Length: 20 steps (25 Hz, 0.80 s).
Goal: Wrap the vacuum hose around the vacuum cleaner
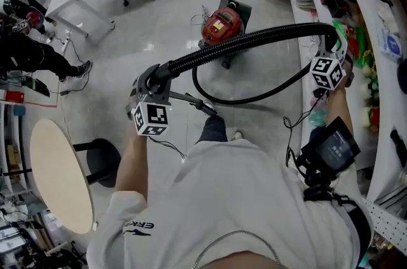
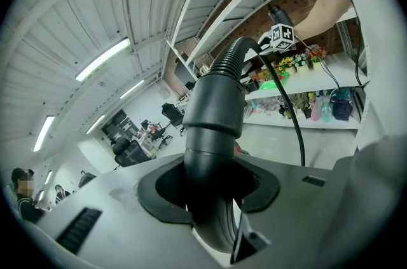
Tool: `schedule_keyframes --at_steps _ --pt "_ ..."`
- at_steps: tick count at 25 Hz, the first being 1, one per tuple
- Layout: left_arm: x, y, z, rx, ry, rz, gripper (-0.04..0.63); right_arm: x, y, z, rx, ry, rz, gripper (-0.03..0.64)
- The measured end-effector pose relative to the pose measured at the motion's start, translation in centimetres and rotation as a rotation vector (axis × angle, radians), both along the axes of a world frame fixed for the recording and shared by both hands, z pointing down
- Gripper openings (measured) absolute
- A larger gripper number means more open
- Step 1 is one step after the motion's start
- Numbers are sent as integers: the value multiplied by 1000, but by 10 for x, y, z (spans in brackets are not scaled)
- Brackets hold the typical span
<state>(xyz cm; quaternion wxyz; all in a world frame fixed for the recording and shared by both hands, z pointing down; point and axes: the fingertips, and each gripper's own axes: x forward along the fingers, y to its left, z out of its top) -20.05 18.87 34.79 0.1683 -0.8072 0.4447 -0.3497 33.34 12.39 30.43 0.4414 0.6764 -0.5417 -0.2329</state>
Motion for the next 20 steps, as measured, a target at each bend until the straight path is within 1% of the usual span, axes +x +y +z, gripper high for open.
schedule_keyframes --at_steps 8,13,20 --pt "-11 -67 5 -7 25 49 138 -14 -75 -19 7 40 28 160" --pt "-27 -108 0 -1 37 58 138 -32 -119 -30 11 52 34 160" --pt "-51 -147 6 2 49 77 138 -58 -164 -46 24 76 52 160"
